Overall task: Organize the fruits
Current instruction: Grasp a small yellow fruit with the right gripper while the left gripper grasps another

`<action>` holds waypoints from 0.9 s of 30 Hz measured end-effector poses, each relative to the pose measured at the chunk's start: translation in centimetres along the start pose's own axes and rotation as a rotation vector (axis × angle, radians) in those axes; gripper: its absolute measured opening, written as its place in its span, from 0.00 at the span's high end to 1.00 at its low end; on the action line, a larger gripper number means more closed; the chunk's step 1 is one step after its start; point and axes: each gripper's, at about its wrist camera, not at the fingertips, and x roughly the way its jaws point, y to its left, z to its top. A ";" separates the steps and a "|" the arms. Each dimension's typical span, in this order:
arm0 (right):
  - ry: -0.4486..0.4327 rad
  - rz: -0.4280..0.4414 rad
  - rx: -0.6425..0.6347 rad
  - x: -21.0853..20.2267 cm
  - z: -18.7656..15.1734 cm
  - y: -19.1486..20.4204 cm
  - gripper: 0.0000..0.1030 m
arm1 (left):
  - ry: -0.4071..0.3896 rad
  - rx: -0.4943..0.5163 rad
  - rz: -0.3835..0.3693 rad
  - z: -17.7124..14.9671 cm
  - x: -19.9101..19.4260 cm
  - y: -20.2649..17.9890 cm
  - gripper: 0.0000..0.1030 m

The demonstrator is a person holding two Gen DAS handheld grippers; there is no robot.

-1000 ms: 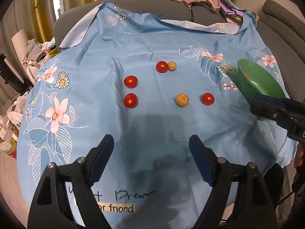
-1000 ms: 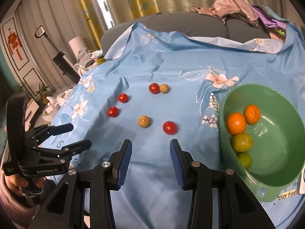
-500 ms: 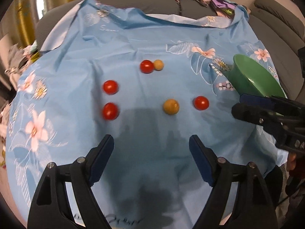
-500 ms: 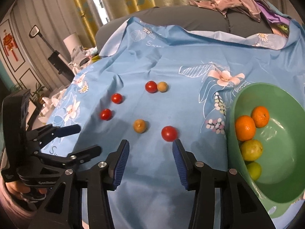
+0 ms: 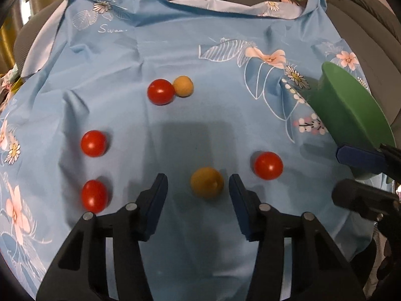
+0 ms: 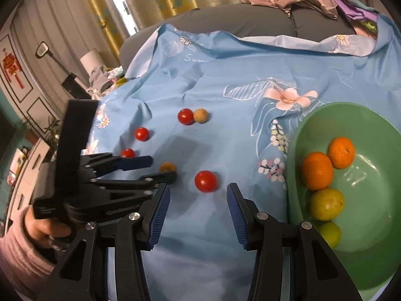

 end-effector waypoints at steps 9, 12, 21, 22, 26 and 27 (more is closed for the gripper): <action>0.012 0.005 -0.010 1.1 0.7 0.1 0.54 | -0.023 -0.011 0.023 0.1 -0.3 1.4 0.74; 0.026 -0.004 -0.010 2.1 1.3 0.4 0.54 | -0.096 -0.083 0.042 0.7 -2.1 3.7 0.74; 0.043 -0.055 0.008 8.5 6.5 1.2 0.54 | -0.184 -0.209 0.080 2.2 -4.6 8.4 0.74; 0.042 -0.065 0.016 8.9 6.7 1.0 0.54 | -0.189 -0.211 0.079 2.2 -4.7 8.7 0.74; 0.058 -0.073 0.104 11.7 8.4 -0.5 0.54 | -0.189 -0.215 0.066 2.2 -4.6 9.4 0.74; 0.074 -0.084 0.108 12.5 8.7 -0.7 0.54 | -0.187 -0.216 0.061 2.1 -4.5 9.6 0.74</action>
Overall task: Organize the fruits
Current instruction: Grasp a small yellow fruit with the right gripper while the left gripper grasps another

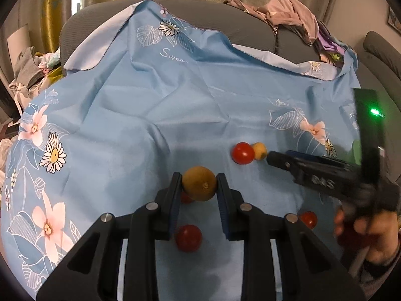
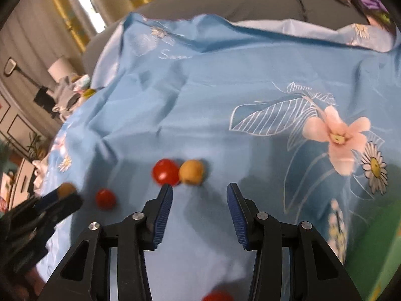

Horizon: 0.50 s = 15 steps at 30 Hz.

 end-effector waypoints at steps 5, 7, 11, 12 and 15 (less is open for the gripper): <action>0.037 -0.037 -0.051 1.7 0.3 0.9 0.54 | 0.002 0.000 -0.020 -0.1 0.3 0.4 0.74; 0.030 -0.042 -0.065 1.8 0.6 1.1 0.54 | 0.004 0.001 -0.020 0.0 0.4 0.3 0.74; 0.031 -0.084 -0.103 2.7 1.4 1.8 0.59 | 0.008 0.004 -0.025 0.0 0.6 0.2 0.74; 0.032 -0.102 -0.120 2.9 1.4 2.1 0.60 | 0.009 0.006 -0.026 0.0 0.7 0.3 0.74; 0.029 -0.132 -0.154 3.3 1.8 2.4 0.72 | 0.017 0.006 -0.020 0.1 1.0 0.3 0.74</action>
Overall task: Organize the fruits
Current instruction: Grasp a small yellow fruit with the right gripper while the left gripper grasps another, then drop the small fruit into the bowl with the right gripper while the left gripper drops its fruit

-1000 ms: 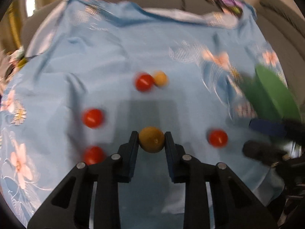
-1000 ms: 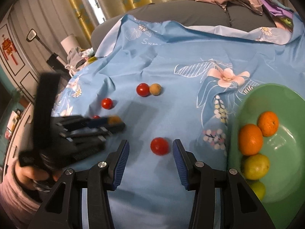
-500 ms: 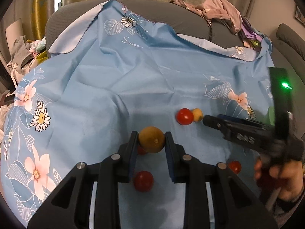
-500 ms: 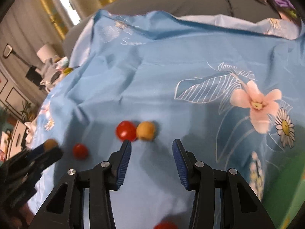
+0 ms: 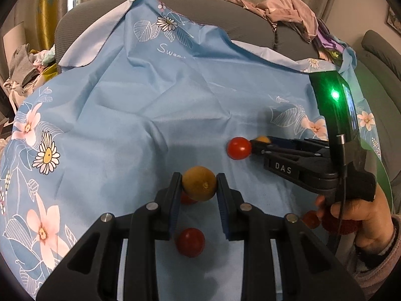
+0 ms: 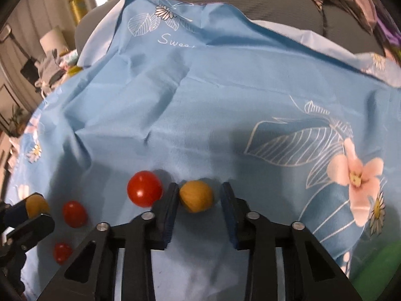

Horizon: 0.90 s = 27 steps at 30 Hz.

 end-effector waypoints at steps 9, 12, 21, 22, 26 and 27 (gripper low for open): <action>-0.048 0.061 -0.002 -3.6 -1.2 -0.1 0.73 | -0.014 0.018 0.007 -0.3 -1.2 -0.5 0.74; -0.075 0.112 0.006 -6.2 -2.4 -0.1 0.73 | -0.015 0.032 0.011 -0.9 -2.0 -1.2 0.74; -0.123 0.205 0.002 -12.0 -7.4 0.6 0.73 | -0.016 0.072 0.009 -3.6 -4.6 -3.8 0.74; -0.125 0.210 0.003 -12.4 -7.7 0.5 0.73 | -0.016 0.075 0.007 -3.9 -4.9 -4.0 0.74; -0.146 0.228 0.015 -14.2 -9.4 0.3 0.73 | -0.020 0.084 -0.010 -5.0 -6.2 -4.9 0.74; -0.151 0.231 0.016 -14.7 -9.8 0.2 0.73 | -0.021 0.087 -0.016 -5.3 -6.6 -5.2 0.74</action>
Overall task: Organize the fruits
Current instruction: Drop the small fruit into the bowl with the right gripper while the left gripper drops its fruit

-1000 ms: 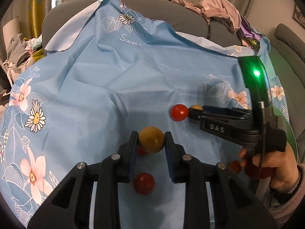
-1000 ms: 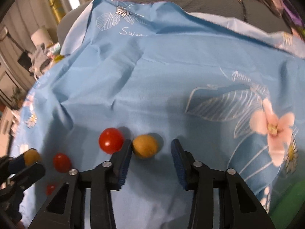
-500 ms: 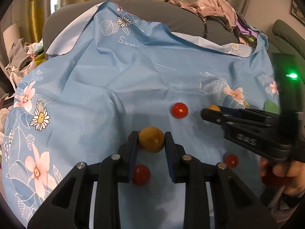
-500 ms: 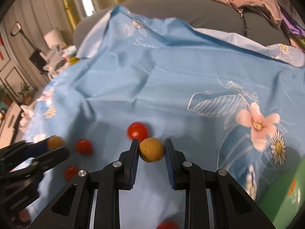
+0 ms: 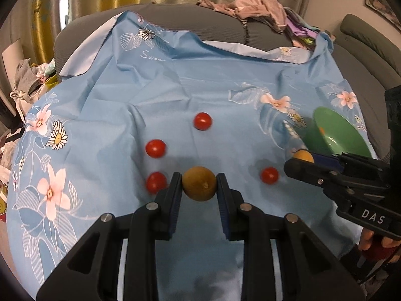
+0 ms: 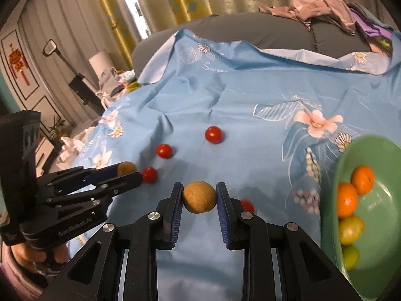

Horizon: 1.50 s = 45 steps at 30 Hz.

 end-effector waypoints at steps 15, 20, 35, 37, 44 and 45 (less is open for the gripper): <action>-0.096 -0.026 0.058 -5.8 -2.4 -2.2 0.73 | -0.021 0.113 -0.059 -0.4 -2.5 -6.2 0.74; -0.131 -0.045 0.091 -7.4 -3.1 -3.9 0.73 | -0.021 0.165 -0.091 0.3 -2.0 -9.1 0.74; -0.199 -0.170 0.244 -11.1 -5.6 -11.3 0.73 | 0.003 0.295 -0.244 3.3 1.7 -17.8 0.74; -0.198 -0.178 0.263 -11.1 -5.9 -12.1 0.73 | 0.011 0.310 -0.257 3.4 2.4 -18.7 0.74; -0.178 -0.190 0.307 -10.9 -6.9 -14.2 0.72 | 0.063 0.355 -0.260 3.0 4.5 -20.8 0.74; -0.174 -0.190 0.309 -10.8 -6.9 -14.2 0.72 | 0.072 0.360 -0.259 2.9 4.8 -21.0 0.74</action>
